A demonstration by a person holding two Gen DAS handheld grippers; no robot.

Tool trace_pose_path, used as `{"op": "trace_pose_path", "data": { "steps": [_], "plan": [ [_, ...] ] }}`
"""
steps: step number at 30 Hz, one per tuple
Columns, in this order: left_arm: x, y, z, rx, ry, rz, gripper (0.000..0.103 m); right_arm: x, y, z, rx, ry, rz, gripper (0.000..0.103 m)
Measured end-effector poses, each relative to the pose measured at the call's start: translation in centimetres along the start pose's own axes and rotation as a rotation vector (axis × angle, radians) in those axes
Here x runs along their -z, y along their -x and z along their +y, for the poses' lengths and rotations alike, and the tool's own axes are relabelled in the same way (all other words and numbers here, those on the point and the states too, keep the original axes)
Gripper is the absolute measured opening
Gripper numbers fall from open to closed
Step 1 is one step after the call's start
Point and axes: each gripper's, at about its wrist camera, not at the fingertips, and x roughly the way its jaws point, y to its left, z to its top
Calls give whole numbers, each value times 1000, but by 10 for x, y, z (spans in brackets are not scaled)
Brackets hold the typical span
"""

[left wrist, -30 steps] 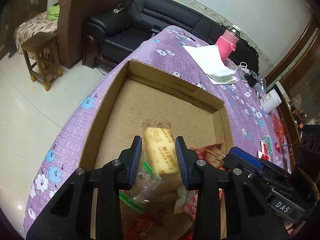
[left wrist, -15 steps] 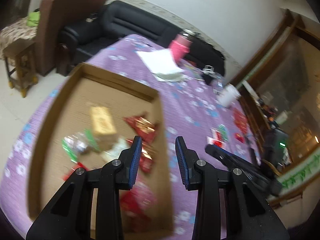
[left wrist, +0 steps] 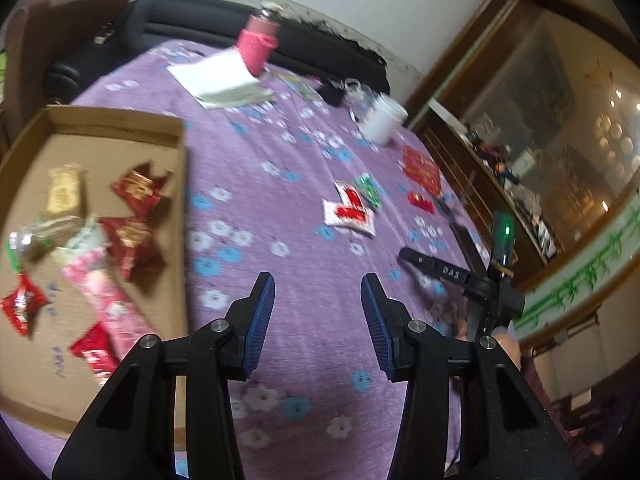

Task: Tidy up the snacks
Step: 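Move both open tools back over the table toward the white-and-red packets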

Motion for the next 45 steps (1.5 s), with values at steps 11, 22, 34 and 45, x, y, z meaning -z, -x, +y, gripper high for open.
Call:
{"op": "trace_pose_path", "data": {
  "steps": [11,22,34,45],
  "plan": [
    [4,-11,-19,0,-43,23,44,-4,-2,-11,418,198,-37,74],
    [7,-14,-12,8,-27,29,44,-8,24,-55,558,151,-101,83],
    [8,-27,-25,20,-62,59,44,-23,58,-19,312,112,-207,84],
    [13,-58,-41,22,-59,153,51,-54,43,14,121,88,-208,84]
  ]
}}
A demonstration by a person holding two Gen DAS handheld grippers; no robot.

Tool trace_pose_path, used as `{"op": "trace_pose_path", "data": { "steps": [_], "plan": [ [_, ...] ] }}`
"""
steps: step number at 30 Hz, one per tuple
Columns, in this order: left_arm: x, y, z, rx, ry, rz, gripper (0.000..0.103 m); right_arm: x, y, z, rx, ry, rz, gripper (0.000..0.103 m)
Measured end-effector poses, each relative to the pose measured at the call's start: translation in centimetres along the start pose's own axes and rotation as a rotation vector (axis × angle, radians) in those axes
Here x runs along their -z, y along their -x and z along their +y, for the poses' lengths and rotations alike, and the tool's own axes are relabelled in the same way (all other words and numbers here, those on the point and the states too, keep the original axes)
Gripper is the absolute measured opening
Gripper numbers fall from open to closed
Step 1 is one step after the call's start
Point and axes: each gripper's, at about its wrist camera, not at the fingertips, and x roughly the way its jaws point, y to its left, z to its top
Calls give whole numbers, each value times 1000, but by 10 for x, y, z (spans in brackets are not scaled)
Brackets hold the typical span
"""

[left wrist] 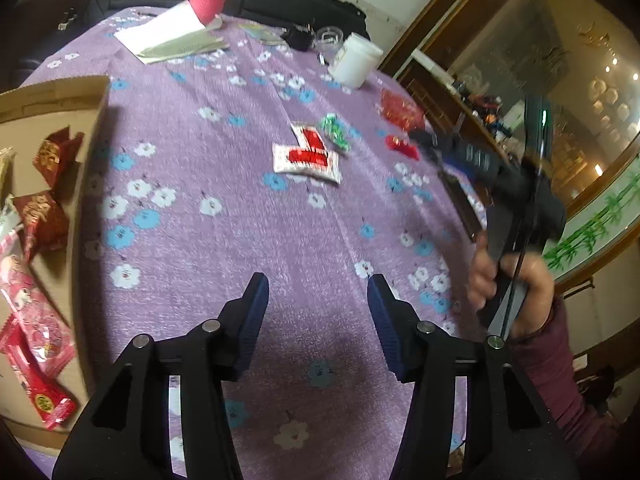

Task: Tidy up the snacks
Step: 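Move both open tools back over the table toward the white-and-red packets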

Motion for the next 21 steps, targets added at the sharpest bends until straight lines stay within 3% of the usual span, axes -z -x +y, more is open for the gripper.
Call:
{"op": "trace_pose_path", "data": {
  "steps": [6,11,14,17,21],
  "plan": [
    [3,-34,-15,-95,-61,47,51,-13,-22,8,-41,-4,-43,84],
    [4,-61,-22,-159,-108,75,51,-2,-38,-4,-10,17,-48,84],
    [1,-67,-27,-193,-137,49,51,-1,-45,-16,-8,-8,-32,84],
    [-1,-71,-26,-199,-143,38,53,0,-48,-24,-20,-38,-22,84],
    [-2,-72,-24,-158,-139,29,66,1,-48,-27,-2,-44,-30,84]
  ]
}}
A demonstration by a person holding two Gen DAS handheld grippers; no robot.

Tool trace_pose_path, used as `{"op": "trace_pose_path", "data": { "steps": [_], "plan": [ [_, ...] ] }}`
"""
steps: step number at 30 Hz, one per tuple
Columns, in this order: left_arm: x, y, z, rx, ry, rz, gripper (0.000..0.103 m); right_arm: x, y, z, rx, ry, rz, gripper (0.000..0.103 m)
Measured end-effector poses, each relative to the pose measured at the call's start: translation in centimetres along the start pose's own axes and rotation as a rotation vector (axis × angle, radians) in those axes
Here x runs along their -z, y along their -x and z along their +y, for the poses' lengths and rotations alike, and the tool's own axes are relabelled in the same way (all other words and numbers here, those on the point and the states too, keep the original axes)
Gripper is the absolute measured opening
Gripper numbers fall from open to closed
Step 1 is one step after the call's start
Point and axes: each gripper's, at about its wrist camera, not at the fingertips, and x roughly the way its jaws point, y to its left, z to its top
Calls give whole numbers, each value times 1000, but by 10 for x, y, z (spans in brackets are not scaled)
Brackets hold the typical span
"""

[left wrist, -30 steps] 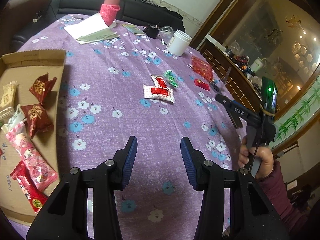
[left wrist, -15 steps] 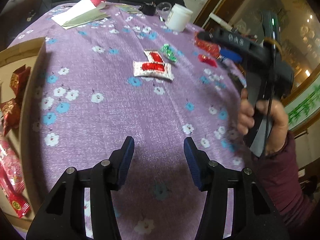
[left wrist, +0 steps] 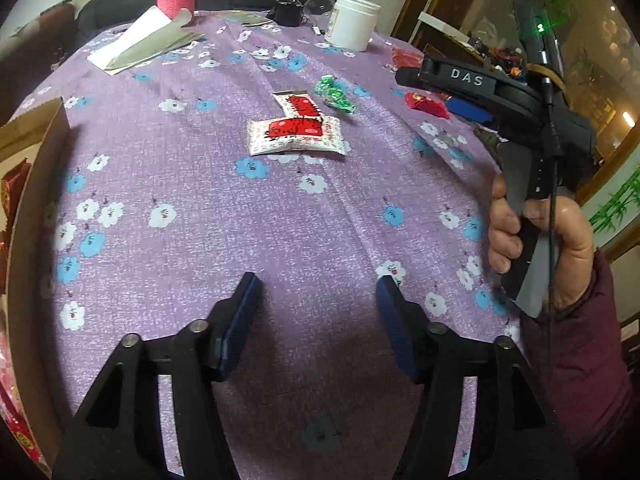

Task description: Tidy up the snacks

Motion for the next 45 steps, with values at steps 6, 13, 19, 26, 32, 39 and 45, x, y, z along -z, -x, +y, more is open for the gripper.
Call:
{"op": "trace_pose_path", "data": {
  "steps": [6,13,19,26,32,39,45],
  "plan": [
    [4,0,-9,26,-44,-14,81,1,-1,-4,10,-15,-2,84],
    [0,3,2,106,-7,7,81,-6,12,-24,-39,-101,-41,84],
    [-32,18,6,55,-7,-50,79,-9,12,-41,-153,-204,-23,84],
    [-81,2,-12,-43,-205,-146,79,-10,11,-43,-384,-274,2,84],
    [-102,-46,-17,-85,-382,-87,79,-10,8,-35,-402,-261,22,84],
    [-97,-67,-29,-74,-458,-11,37,-7,2,-31,-397,-244,43,84],
    [-93,-50,-22,-33,-386,-2,10,-6,1,-28,-392,-230,48,84]
  ]
}}
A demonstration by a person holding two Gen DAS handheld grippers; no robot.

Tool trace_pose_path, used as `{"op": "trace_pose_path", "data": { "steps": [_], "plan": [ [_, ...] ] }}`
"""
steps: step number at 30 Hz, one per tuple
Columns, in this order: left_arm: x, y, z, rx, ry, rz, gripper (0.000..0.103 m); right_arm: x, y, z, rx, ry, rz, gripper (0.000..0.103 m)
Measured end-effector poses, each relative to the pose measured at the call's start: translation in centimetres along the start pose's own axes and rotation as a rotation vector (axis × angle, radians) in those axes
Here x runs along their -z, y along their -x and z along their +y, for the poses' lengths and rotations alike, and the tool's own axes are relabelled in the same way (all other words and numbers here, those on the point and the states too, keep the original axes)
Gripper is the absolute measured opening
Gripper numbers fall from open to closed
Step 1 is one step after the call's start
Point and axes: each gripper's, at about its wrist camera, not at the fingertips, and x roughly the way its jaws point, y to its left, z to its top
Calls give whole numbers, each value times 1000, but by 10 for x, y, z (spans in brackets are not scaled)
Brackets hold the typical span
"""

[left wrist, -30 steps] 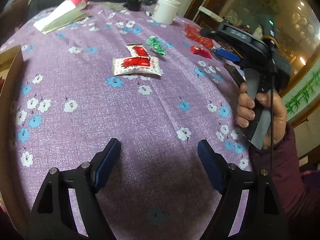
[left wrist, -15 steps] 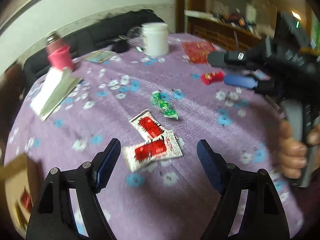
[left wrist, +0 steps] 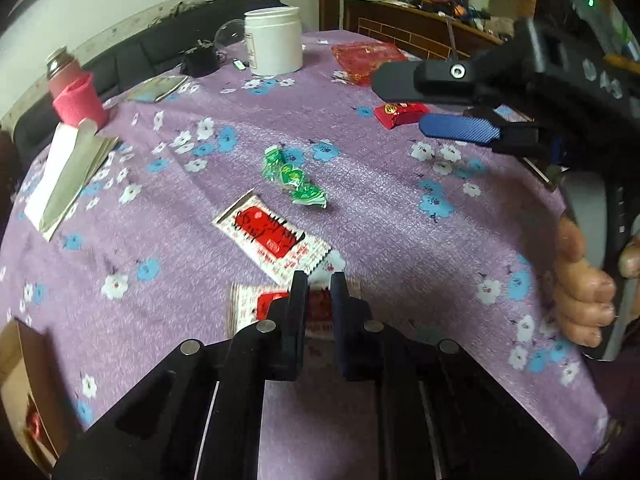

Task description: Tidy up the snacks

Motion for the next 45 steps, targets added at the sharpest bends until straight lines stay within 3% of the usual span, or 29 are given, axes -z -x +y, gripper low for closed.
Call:
{"op": "trace_pose_path", "data": {
  "steps": [4,7,9,11,14,17,20,21,22,24,29,31,38,42,45],
  "plan": [
    [13,16,4,-7,54,-15,11,1,1,2,-7,5,-3,84],
    [20,31,22,50,193,-49,13,1,1,3,-9,8,1,84],
    [22,34,34,98,300,-58,35,2,-1,4,-9,11,7,84],
    [21,32,40,91,371,-75,52,3,-2,6,-9,16,11,84],
    [9,25,37,49,388,-91,53,3,-2,7,-7,23,8,84],
    [-7,10,29,-27,336,-89,53,3,-2,7,-4,22,7,84],
    [-15,-17,11,-153,201,-13,53,3,-2,6,-1,24,9,84],
    [-13,-28,2,-168,155,38,54,3,-2,6,1,27,9,84],
    [-10,-28,-2,-176,131,38,52,4,-2,6,4,29,9,84],
    [-4,-23,-9,-161,89,51,41,4,-2,8,8,34,8,84],
    [28,4,-8,-205,8,117,39,5,-1,10,10,46,7,84],
    [43,22,2,-171,49,106,39,6,-2,13,2,54,9,84],
    [84,91,31,-18,284,-57,40,15,-5,31,-91,122,53,84],
    [94,94,38,36,402,-78,49,25,-20,48,-145,149,133,84],
    [94,79,39,48,469,-53,49,31,-40,61,-84,195,197,82]
  ]
}}
